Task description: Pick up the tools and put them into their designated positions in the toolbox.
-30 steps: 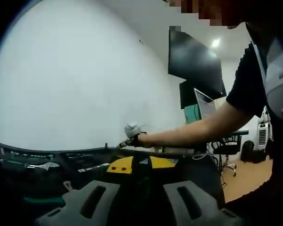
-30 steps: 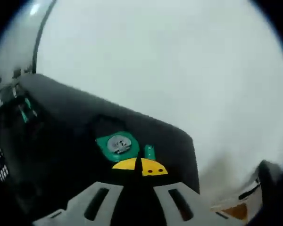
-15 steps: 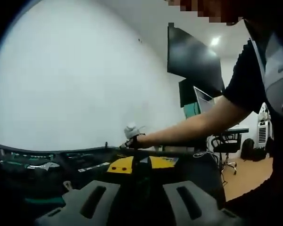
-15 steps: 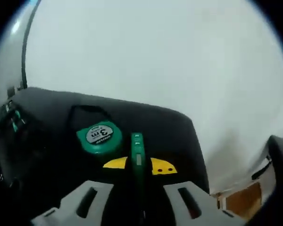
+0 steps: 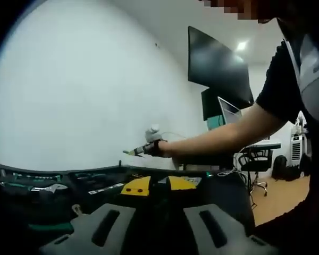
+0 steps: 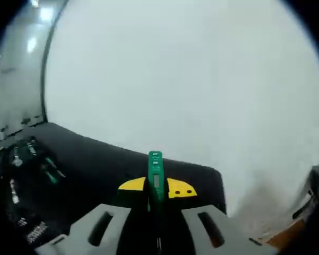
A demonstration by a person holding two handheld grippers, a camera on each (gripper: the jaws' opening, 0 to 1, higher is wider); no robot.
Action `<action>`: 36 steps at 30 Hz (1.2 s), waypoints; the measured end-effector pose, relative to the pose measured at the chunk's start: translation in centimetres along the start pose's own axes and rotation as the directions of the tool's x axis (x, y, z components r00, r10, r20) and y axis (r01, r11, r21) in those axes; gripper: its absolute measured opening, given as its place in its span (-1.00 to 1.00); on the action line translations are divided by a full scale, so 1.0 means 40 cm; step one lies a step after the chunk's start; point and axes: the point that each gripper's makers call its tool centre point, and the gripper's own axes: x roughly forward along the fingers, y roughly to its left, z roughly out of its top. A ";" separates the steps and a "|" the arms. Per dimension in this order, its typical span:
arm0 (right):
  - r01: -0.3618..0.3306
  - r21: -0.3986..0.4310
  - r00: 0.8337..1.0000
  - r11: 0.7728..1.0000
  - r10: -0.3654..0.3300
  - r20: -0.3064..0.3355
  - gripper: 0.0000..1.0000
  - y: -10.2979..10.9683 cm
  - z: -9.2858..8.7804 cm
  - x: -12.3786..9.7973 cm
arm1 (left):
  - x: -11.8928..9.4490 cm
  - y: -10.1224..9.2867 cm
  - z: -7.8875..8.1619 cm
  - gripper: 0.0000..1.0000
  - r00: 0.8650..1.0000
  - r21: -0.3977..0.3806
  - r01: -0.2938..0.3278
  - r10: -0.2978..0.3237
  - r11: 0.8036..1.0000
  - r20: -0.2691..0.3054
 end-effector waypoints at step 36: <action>-0.749 -0.196 0.662 0.633 0.702 -0.262 -0.79 0.727 -0.136 -0.026 | -0.002 -0.004 -0.003 -0.75 1.000 0.027 -0.003 0.003 1.000 -0.004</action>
